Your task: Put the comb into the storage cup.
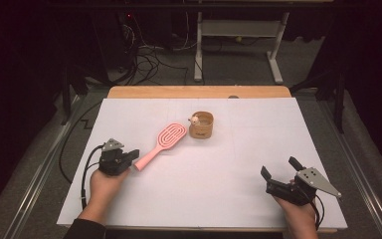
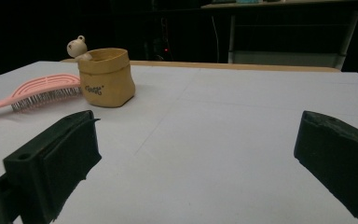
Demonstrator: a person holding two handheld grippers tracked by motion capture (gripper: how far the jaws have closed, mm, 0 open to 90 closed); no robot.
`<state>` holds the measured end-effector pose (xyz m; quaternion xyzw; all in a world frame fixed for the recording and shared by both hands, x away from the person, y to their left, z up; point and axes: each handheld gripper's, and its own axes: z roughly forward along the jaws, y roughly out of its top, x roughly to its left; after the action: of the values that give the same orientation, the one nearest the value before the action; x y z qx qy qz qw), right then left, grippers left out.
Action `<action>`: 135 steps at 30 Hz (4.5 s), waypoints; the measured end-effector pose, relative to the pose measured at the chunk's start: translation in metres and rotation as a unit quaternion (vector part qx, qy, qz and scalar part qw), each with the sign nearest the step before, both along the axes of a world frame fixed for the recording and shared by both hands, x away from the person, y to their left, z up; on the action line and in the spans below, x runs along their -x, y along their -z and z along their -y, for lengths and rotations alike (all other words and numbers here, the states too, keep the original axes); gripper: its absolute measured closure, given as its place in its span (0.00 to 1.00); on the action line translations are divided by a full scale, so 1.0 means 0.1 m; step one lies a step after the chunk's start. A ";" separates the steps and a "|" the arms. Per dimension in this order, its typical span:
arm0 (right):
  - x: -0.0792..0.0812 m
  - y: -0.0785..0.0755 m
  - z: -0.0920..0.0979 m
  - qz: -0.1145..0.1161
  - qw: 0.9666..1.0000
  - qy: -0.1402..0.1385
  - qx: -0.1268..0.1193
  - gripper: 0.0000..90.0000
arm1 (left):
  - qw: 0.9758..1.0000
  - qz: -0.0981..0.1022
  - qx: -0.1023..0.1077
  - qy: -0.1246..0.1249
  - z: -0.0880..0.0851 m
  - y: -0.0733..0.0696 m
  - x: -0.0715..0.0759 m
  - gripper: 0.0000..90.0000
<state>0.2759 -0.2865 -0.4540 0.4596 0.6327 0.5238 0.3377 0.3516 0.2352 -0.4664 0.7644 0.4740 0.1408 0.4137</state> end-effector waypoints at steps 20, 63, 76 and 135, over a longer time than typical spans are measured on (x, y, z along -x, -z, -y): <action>0.12 -0.01 -0.10 0.000 0.999 -0.024 0.044 0.00 | 0.997 0.068 0.039 0.020 -0.07 -0.04 0.21 0.98; 0.12 0.00 -0.08 0.005 0.999 -0.024 0.037 0.00 | 0.995 0.096 0.031 0.025 0.06 -0.03 0.21 0.00; 0.12 -0.01 -0.04 0.008 0.999 -0.023 0.032 0.00 | 0.996 0.068 0.047 0.021 0.12 -0.11 0.10 0.00; 0.12 -0.04 0.01 0.013 1.000 -0.023 0.011 0.00 | 0.993 -0.021 -0.103 0.061 1.06 -0.31 -0.92 0.00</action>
<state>0.2638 -0.2877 -0.4498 0.4349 0.6442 0.5302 0.3388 0.4432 0.1291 -0.4358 0.8335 0.4181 0.1471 0.3300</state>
